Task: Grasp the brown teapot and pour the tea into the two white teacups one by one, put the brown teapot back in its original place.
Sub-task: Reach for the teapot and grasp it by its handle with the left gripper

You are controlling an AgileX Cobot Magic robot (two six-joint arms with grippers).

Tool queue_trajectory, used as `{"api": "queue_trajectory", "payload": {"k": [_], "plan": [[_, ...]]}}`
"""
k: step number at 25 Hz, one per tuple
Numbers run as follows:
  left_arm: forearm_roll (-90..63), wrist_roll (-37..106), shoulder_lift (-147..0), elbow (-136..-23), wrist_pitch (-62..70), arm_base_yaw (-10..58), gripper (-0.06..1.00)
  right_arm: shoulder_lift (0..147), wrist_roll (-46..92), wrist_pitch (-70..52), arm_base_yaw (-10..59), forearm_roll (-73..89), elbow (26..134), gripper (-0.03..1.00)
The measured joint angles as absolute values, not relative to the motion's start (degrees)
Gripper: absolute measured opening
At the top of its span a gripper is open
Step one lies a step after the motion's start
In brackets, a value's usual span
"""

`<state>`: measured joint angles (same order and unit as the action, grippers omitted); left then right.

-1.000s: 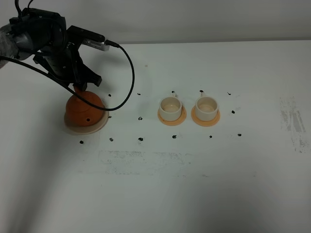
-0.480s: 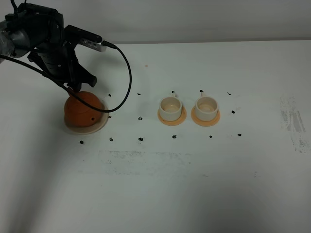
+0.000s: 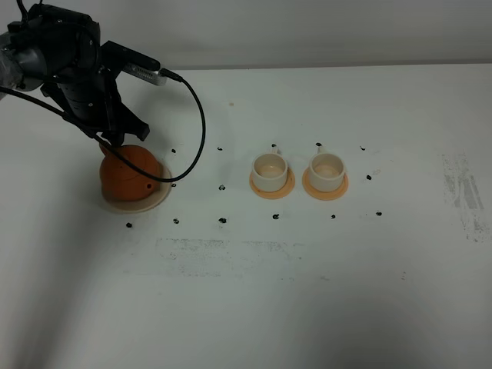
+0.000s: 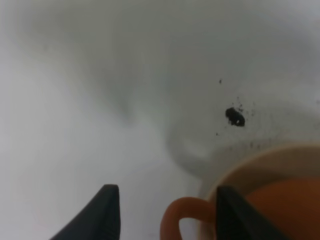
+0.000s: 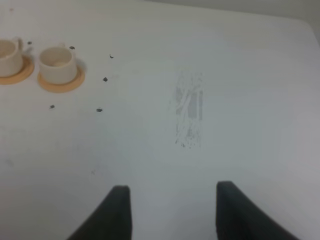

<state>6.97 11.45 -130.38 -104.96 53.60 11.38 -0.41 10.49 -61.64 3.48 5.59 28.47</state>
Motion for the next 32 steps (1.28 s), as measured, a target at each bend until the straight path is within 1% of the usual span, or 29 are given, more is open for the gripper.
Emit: {"api": "queue_trajectory", "payload": {"k": [9, 21, 30, 32], "plan": [[6.9, 11.5, -130.3, -105.0, 52.6, 11.4, 0.47, -0.4, 10.5, -61.6, 3.5, 5.6, 28.5, 0.41], [6.0, 11.7, -130.0, -105.0, 46.7, 11.4, 0.47, -0.4, 10.4, -61.6, 3.5, 5.6, 28.5, 0.41], [6.4, 11.3, -124.0, -104.8, 47.0, 9.0, 0.47, -0.4, 10.4, -61.6, 3.5, 5.6, 28.5, 0.41], [6.3, 11.2, -122.7, -102.9, 45.9, 8.5, 0.47, -0.4, 10.4, -61.6, 3.5, 5.6, 28.5, 0.41]]}}
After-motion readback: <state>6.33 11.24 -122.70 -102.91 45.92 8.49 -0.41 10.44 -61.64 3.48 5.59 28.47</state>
